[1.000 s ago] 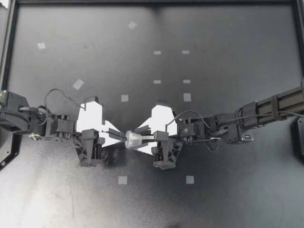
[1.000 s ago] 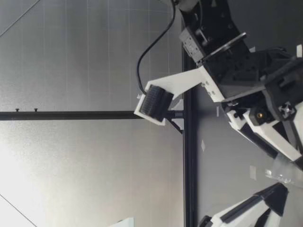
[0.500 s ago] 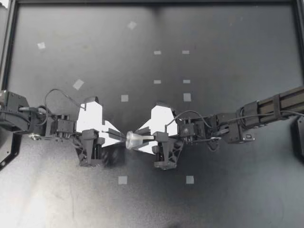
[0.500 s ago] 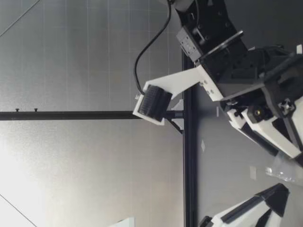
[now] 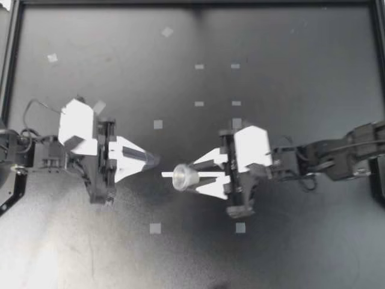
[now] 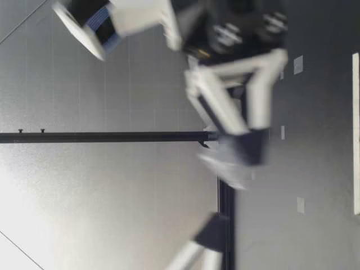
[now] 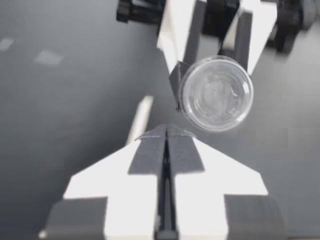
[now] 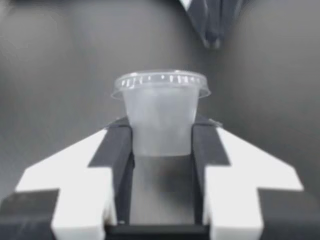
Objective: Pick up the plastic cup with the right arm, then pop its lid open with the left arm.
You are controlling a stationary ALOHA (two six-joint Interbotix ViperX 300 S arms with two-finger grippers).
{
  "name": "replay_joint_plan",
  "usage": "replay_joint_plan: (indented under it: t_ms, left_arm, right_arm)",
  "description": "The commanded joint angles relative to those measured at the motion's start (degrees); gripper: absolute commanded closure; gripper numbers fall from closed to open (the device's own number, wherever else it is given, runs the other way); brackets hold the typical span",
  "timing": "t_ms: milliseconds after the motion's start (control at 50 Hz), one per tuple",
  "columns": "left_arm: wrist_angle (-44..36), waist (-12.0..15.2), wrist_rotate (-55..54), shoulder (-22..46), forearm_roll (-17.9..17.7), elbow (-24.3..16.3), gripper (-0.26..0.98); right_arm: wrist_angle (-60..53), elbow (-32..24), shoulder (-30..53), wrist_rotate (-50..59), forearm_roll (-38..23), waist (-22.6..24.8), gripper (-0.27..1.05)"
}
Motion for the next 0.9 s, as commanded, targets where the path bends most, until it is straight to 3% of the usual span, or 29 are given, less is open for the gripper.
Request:
replay_joint_plan:
  t_ms: [0, 100, 260, 520, 660, 880]
  left_arm:
    - [-4.7, -0.2, -11.4, -1.1, -0.1, -0.6, 0.69]
    - [-9.4, -0.2, -26.7, -0.7, 1.1, 0.0, 0.65]
    - [-12.0, -2.0, -40.4, 0.0, 4.0, -0.8, 0.50]
    - [-11.9, -3.8, -47.4, 0.1, 3.9, -3.7, -0.05]
    - [-11.8, -3.8, -48.6, 1.1, 1.5, -5.6, -0.04]
    - [-12.1, -3.8, -50.3, 2.7, 1.5, -6.9, -0.04]
  right_arm:
    - [-4.8, 0.7, -3.5, -1.7, 0.1, 0.1, 0.47]
    - [-9.3, 2.4, -5.0, -4.8, 0.1, 0.1, 0.47]
    - [-14.5, 4.4, -5.2, -6.9, 0.2, -0.6, 0.47]
    - [-18.7, 5.5, -4.7, -7.3, 0.1, -2.9, 0.47]
    - [-20.3, 4.7, -4.0, -7.2, -1.7, -2.8, 0.47]
    - [-20.2, 3.0, -2.1, -6.6, -3.0, -2.8, 0.47]
